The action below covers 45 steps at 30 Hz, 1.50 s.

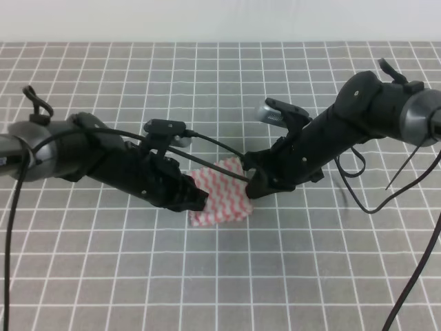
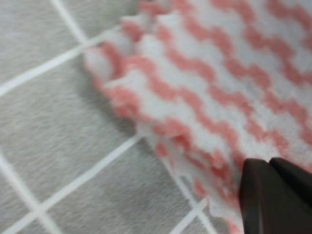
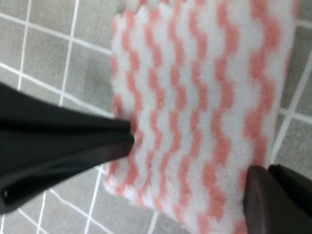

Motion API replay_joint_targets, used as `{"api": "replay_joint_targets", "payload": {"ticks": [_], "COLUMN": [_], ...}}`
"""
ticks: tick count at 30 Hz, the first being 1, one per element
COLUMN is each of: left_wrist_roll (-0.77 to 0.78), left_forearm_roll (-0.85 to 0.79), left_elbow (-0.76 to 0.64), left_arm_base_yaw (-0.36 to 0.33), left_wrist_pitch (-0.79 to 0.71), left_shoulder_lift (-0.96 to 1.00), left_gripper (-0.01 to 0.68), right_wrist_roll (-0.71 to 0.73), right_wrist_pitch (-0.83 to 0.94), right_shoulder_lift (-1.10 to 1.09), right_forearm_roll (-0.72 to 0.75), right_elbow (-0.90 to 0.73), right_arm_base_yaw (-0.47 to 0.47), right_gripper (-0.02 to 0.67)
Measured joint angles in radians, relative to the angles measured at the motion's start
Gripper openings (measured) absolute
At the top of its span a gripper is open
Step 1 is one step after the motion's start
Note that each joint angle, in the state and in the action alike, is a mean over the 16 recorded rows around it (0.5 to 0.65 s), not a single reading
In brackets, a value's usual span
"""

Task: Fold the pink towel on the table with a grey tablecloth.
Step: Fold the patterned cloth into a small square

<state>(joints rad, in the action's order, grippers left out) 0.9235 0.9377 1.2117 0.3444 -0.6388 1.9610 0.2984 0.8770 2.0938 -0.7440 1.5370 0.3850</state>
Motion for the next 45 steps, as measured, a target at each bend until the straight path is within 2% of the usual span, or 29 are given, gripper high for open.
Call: {"api": "replay_joint_targets", "payload": {"ticks": [15,28,45], "left_wrist_roll": [-0.006,-0.016,-0.065], "left_forearm_roll": [-0.002,-0.008,-0.133], "left_elbow": [0.028,0.105,0.108], "left_arm_base_yaw": [-0.032,-0.005,0.007], "left_wrist_pitch": [-0.034,-0.13,-0.115], "left_shoulder_lift": [-0.002,0.01,0.029], "left_gripper": [-0.001,-0.001,-0.001], "right_wrist_roll": [0.011,0.0,0.021], "right_wrist_pitch": [0.092,0.14,0.173], "right_shoulder_lift": [0.002,0.024,0.013], "right_forearm_roll": [0.002,0.004,-0.009], "right_elbow": [0.047,0.06,0.06], "right_arm_base_yaw": [0.001,0.001,0.001], "right_gripper": [-0.013,-0.015,-0.015]}}
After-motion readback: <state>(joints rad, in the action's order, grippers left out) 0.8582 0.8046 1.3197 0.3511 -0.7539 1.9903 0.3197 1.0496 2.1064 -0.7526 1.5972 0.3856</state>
